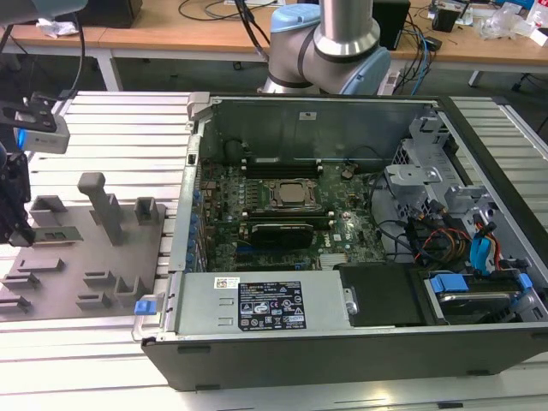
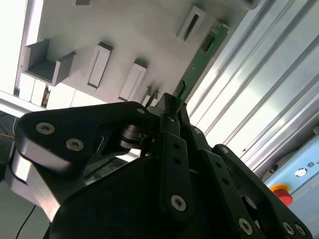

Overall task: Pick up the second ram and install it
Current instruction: 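Pick up the second ram and move it above second insertion slot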

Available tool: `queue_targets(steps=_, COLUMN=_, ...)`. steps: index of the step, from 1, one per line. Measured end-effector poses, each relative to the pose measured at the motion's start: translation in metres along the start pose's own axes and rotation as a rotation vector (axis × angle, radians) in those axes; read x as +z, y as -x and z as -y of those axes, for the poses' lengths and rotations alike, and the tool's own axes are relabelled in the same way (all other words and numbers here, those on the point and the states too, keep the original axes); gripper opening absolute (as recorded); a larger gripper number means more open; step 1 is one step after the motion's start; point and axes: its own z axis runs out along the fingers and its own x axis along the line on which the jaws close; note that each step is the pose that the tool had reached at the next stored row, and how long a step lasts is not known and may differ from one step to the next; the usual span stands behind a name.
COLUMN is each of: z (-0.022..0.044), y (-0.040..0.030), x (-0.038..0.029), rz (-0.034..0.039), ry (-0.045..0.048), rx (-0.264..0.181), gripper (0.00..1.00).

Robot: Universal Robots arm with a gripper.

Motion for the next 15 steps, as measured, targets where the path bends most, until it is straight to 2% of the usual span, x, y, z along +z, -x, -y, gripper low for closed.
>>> queue_targets(steps=6, z=-0.0004, y=0.0001, x=-0.0141, rz=0.0, ry=-0.0001, rx=0.0, gripper=0.14)
queue_targets(steps=15, z=-0.0008, y=0.0003, x=-0.0303, rz=-0.0001, ry=0.0, rx=0.0, gripper=0.14)
